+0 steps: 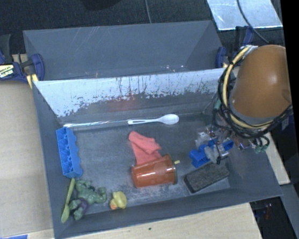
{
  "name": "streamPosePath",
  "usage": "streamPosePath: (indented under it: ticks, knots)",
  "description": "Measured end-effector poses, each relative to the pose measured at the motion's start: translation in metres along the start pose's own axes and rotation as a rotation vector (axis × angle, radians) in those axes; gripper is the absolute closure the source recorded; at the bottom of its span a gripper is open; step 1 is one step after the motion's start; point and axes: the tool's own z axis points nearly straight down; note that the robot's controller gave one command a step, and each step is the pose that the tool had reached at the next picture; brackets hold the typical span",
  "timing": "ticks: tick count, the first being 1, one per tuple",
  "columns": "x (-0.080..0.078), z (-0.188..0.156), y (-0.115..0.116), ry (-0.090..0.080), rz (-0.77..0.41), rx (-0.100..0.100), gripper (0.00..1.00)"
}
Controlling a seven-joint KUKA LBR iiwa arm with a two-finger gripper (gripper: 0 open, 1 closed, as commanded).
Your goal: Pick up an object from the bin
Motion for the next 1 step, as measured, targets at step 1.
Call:
streamPosePath:
  ticks: [1]
  knots:
    - [-0.0004, -0.0291, 0.0, 0.001, 0.001, 0.0, 1.0]
